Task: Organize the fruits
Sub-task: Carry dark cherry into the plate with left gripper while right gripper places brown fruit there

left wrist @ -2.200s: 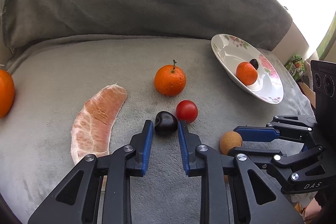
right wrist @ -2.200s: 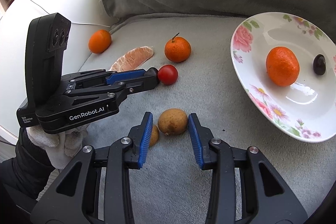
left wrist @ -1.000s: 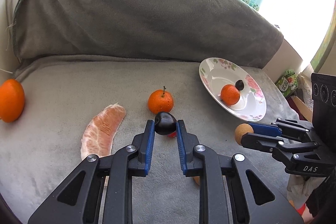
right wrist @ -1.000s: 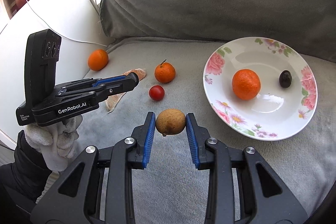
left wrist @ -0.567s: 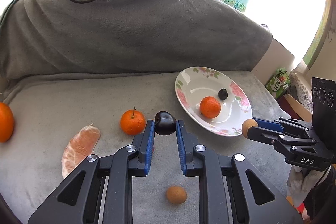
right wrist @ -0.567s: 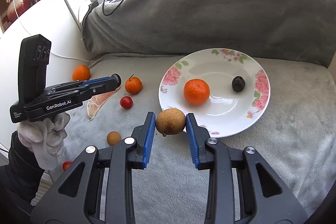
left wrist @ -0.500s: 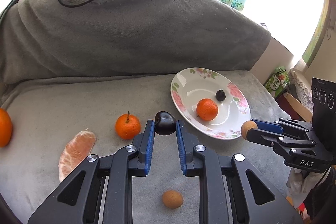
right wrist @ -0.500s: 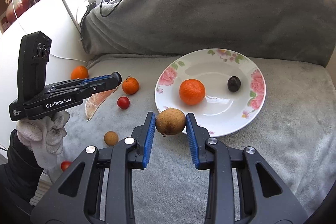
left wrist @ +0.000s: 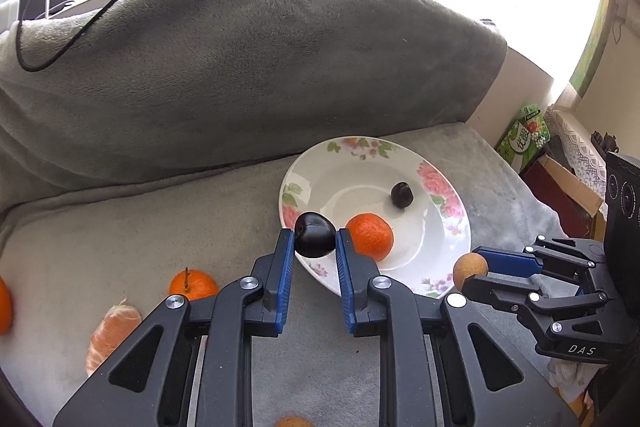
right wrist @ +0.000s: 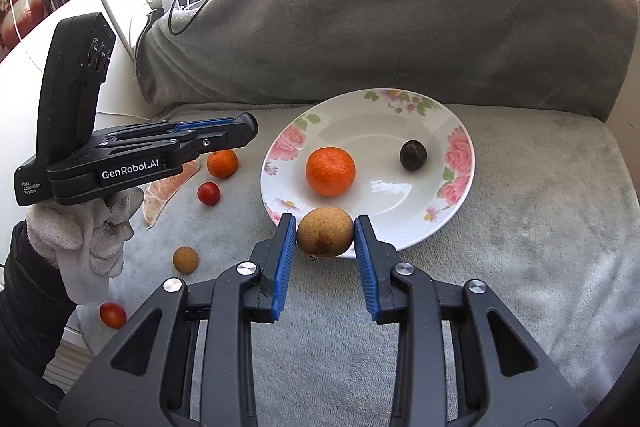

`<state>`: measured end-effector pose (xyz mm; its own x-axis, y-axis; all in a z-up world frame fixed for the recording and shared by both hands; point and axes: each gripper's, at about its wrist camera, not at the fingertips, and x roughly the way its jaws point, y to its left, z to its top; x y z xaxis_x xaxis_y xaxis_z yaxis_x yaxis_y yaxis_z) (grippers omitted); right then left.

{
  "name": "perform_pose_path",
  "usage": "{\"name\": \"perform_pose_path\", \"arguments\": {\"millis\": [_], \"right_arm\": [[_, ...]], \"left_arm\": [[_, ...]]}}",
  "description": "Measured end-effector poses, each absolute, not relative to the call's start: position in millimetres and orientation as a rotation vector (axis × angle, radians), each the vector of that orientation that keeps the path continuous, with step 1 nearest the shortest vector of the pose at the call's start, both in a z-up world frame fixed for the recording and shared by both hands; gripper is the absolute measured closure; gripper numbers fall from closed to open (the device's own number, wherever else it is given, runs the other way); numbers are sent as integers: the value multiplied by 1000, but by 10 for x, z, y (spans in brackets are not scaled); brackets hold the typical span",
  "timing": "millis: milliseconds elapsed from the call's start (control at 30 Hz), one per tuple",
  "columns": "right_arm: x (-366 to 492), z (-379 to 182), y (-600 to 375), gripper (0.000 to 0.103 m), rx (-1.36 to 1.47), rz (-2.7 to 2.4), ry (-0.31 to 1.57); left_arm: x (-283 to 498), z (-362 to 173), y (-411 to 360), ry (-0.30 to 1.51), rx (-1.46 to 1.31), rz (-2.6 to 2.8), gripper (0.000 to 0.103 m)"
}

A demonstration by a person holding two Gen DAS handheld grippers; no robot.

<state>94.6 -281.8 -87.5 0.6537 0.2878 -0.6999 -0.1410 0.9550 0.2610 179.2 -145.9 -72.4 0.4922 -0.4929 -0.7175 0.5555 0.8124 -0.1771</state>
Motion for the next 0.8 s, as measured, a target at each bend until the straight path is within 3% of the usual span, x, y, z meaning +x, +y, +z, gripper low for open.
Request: {"name": "perform_pose_path", "arguments": {"millis": [800], "right_arm": [[1017, -933, -2795, 71, 167, 228, 835]], "left_arm": [[1967, -752, -1648, 873, 102, -653, 82]]}}
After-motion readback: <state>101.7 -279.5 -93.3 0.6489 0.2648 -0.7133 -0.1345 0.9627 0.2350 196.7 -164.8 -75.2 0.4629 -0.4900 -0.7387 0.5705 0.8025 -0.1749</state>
